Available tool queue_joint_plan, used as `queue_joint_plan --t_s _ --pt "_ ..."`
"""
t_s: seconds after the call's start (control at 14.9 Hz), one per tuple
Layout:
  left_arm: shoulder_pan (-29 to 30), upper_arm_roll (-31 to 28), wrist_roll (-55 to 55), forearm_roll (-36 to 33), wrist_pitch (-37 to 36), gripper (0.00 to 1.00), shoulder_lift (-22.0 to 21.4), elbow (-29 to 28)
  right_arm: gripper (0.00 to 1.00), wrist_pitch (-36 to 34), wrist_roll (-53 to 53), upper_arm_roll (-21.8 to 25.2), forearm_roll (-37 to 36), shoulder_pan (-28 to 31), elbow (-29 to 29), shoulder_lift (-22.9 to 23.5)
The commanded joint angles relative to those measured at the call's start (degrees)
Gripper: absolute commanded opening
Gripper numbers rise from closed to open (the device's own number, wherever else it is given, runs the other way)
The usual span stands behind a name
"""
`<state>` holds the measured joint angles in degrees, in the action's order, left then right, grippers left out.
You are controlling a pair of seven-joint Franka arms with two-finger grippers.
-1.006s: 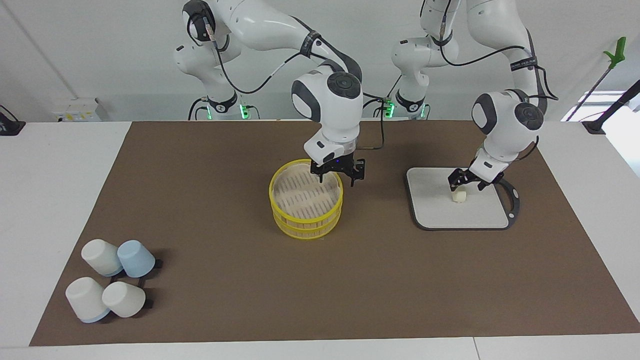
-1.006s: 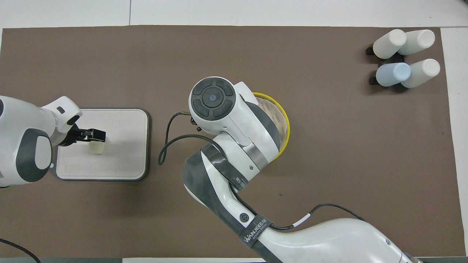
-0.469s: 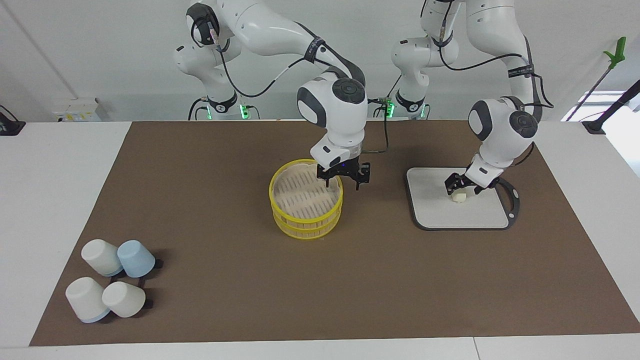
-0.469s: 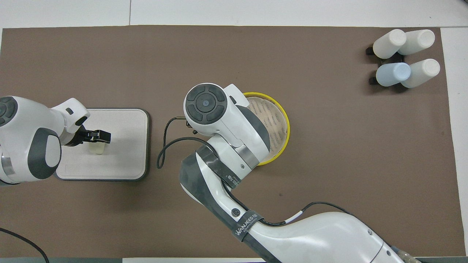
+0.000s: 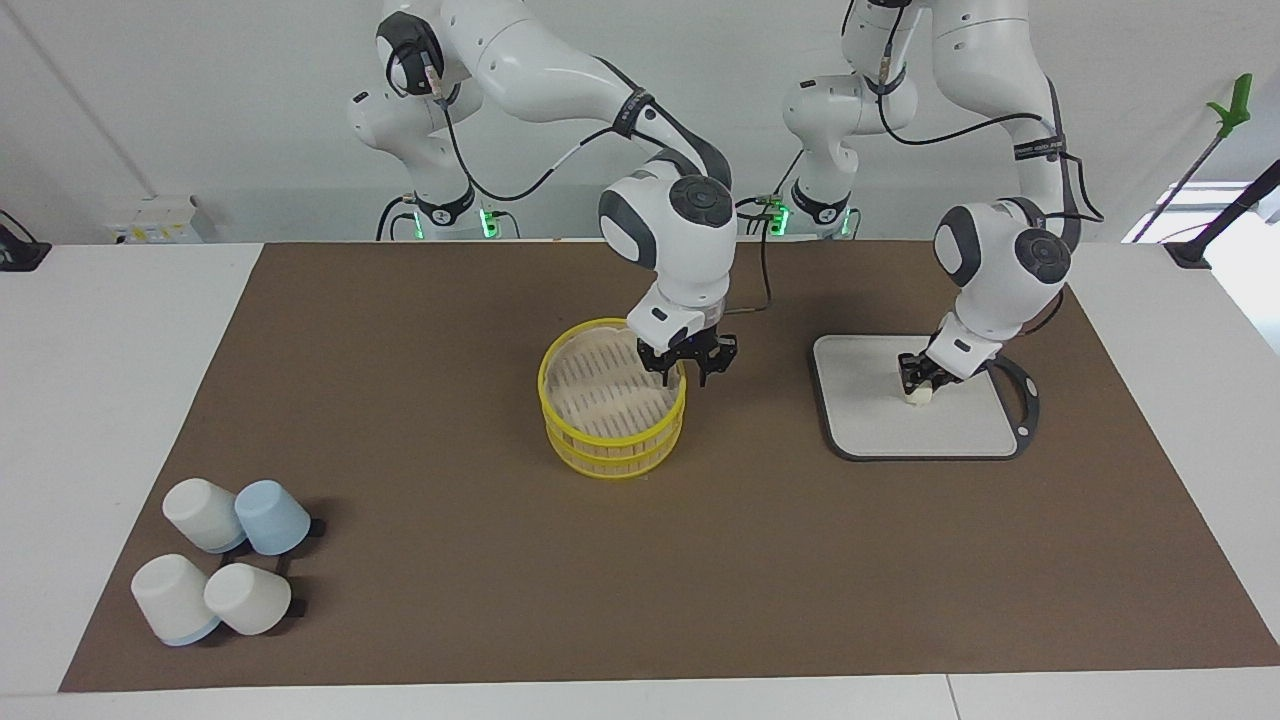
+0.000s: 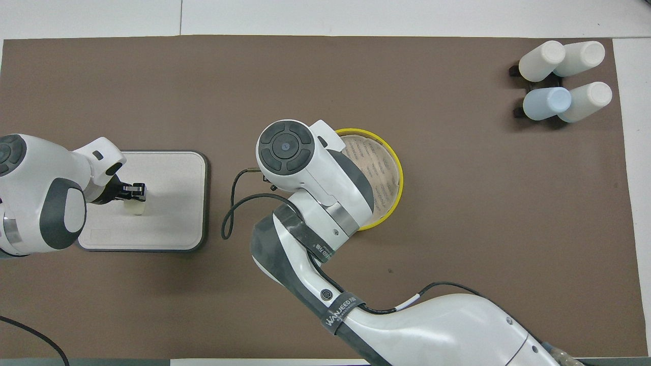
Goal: Place bun in steamer
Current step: 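Lift the lid away with the right gripper while the left gripper lifts the bun, then carry the white bun over the open steamer and lower it with the left gripper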
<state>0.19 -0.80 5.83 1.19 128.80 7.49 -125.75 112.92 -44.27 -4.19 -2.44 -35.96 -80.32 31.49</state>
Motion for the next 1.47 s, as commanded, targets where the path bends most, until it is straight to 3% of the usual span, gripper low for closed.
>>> queue_joint_plan --t_s 0.0,0.27,0.47,0.8,1.07,1.27,1.41 --pt "-0.7 -0.5 0.2 -0.8 -0.6 0.33 -0.4 -0.1 0.0 -0.2 0.4 0.2 -1.3 -1.0 -0.7 -0.7" --pt "-2.3 -0.3 -4.2 -0.1 -16.7 0.33 4.4 17.3 0.0 -4.7 0.9 0.2 -2.1 0.4 2.4 -1.3" --pt "-6.7 -0.3 -13.1 2.3 -23.8 0.33 5.4 25.2 0.0 -6.4 5.0 0.1 -1.5 4.3 2.9 -3.9" --pt "-17.7 -0.3 -29.3 5.6 -30.9 0.34 10.3 37.7 0.0 -10.5 27.2 0.2 -1.1 18.3 2.8 -10.5" --pt "-27.8 -0.2 -42.8 7.0 -28.8 0.34 14.0 42.7 0.0 -12.5 41.0 0.1 1.5 30.5 2.8 -11.3" --pt "-35.0 -0.2 -53.4 6.8 -27.4 0.35 23.0 51.0 0.0 -13.0 44.9 0.3 2.5 35.3 2.7 -11.4" --pt "-37.8 0.0 -56.4 6.9 -23.7 0.35 25.1 51.5 0.0 -13.1 45.2 0.2 2.5 38.1 1.9 -11.7"
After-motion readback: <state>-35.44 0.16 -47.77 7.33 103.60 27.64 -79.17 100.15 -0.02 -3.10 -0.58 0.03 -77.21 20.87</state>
